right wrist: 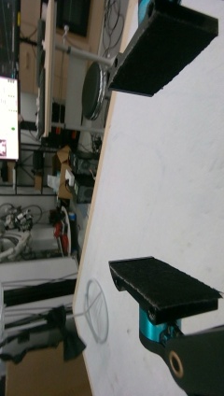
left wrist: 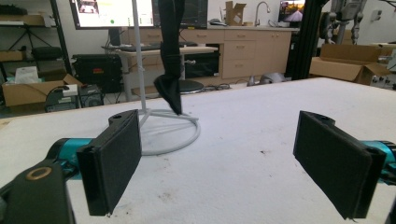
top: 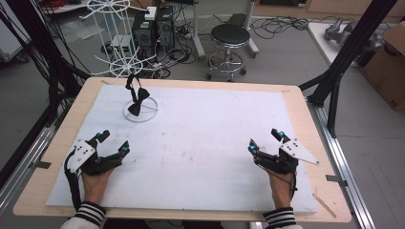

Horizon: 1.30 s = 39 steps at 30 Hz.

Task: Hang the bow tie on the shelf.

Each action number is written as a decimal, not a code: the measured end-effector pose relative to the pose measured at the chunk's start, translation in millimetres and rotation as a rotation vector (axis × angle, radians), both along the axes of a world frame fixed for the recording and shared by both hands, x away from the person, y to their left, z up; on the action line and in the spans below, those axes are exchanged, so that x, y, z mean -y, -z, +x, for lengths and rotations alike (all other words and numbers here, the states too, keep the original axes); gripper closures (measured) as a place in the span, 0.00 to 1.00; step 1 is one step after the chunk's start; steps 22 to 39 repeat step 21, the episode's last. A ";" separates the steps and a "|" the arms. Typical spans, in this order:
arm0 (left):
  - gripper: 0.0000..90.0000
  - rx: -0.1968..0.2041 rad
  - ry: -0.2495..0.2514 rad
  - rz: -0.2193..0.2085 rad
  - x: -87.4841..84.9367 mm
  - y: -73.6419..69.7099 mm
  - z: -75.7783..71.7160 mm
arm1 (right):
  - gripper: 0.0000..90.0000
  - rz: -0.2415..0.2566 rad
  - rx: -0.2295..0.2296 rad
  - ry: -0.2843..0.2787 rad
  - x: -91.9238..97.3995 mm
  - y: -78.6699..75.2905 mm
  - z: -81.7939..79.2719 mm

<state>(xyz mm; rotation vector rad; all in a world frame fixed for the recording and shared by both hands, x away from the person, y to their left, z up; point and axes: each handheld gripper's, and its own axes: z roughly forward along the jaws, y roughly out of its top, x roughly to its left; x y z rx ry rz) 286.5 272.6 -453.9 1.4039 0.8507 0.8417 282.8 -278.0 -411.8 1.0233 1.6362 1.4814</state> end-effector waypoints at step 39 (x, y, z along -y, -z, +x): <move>0.17 -0.002 -0.011 0.006 0.9 -0.1 0.1 | 0.12 0.001 0.032 0.065 7.8 40.7 -12.3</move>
